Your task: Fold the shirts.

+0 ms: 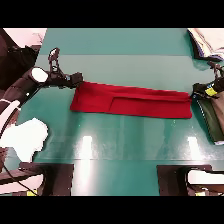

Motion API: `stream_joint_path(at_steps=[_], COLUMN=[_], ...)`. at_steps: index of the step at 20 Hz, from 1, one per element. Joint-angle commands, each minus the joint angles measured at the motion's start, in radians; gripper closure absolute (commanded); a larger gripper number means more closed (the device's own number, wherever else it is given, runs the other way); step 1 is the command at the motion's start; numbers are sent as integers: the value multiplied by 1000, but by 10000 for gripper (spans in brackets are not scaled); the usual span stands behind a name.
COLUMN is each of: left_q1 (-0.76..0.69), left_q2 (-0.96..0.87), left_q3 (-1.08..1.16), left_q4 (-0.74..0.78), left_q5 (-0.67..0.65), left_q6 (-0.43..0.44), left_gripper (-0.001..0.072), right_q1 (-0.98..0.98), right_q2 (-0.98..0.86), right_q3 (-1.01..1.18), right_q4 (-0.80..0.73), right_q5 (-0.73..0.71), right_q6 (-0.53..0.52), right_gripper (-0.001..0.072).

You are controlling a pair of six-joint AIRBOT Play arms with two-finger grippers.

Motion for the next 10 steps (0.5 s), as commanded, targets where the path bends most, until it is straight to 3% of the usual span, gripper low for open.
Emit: stream_joint_path(at_steps=[1,2,3,4,5,10], left_q1=[1,1,1,1,2,2], left_q2=[-36,-36,-34,-29,-27,-27], left_q3=[22,23,23,27,46,194], left_q4=[-1,-2,-3,-3,-2,-1], left_q5=[54,50,48,46,24,-209], left_q6=[-2,-3,-4,-8,-7,-6], left_gripper=[680,604,252,-13,-13,-12], right_q1=[0,-11,-30,-53,-81,-223], right_q2=[-47,-55,-60,-61,-62,-62], right_q3=[28,29,29,28,29,-11], right_q4=[37,107,195,291,374,407], right_q5=[-68,-116,-154,-179,-178,9], right_q6=[24,23,23,21,-11,-111], right_gripper=[694,661,455,200,79,87])
